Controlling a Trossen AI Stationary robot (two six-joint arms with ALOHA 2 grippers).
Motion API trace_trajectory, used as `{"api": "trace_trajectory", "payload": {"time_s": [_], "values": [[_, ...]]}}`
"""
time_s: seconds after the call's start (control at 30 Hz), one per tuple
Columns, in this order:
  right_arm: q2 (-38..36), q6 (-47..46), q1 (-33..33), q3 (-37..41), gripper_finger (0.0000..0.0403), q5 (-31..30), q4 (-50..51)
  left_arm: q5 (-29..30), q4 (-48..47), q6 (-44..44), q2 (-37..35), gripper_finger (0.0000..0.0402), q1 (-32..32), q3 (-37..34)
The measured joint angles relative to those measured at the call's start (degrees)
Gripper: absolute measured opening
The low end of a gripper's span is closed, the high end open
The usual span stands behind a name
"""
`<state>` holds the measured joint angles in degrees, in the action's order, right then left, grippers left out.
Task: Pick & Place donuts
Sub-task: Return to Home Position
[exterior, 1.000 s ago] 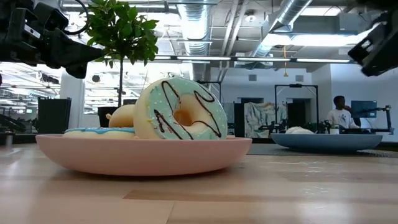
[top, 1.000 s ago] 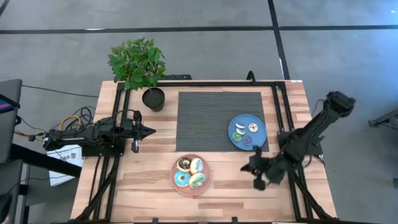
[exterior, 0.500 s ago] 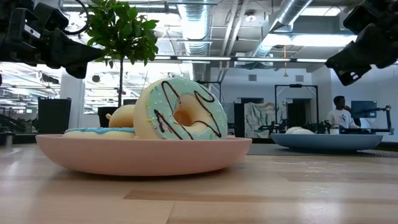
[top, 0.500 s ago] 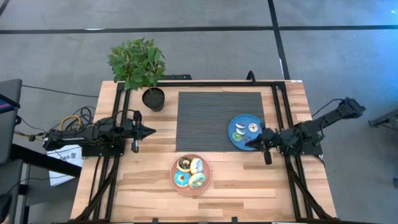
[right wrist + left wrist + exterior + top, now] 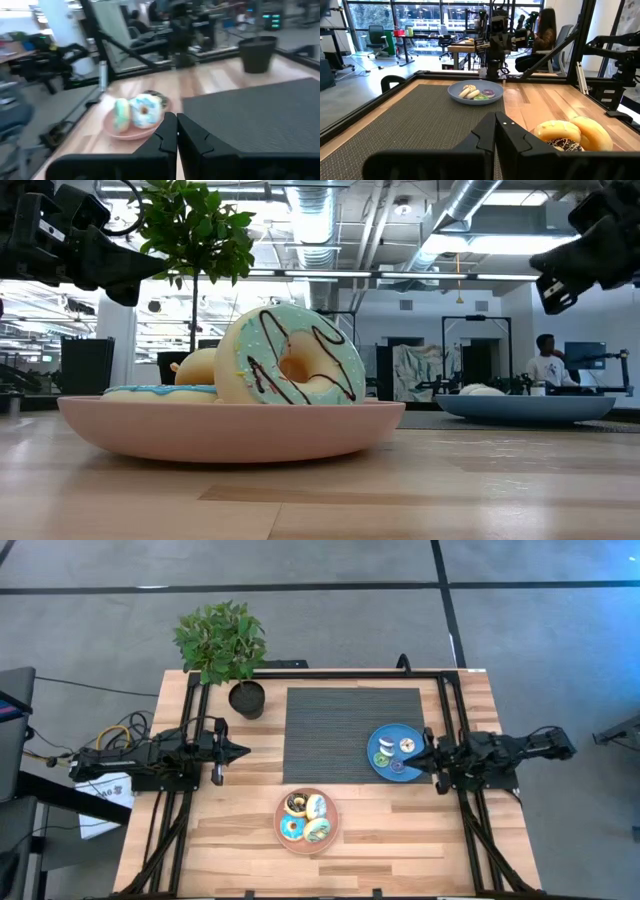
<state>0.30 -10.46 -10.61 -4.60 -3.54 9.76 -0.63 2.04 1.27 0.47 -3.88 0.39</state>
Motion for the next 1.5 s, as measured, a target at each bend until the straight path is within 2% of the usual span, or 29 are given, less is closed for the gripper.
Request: {"api": "trace_trajectory", "payload": {"time_s": [0.2, 0.7, 1.5], "values": [[-0.2, 0.3, 2.6, 0.6, 0.0000, 5.1, -0.2, -0.1, 0.0, 0.0, 0.2, 0.0000, 0.0, 0.0], [0.5, -1.5, 8.4, 0.5, 0.0000, 3.4, 0.3, 0.0, 0.0, 0.0, 0.3, 0.0000, 0.0, 0.0], [0.4, -1.6, 8.5, 0.5, 0.0000, 3.4, 0.4, 0.0, 0.0, 0.0, 0.3, 0.0000, 0.0, 0.0]]}}
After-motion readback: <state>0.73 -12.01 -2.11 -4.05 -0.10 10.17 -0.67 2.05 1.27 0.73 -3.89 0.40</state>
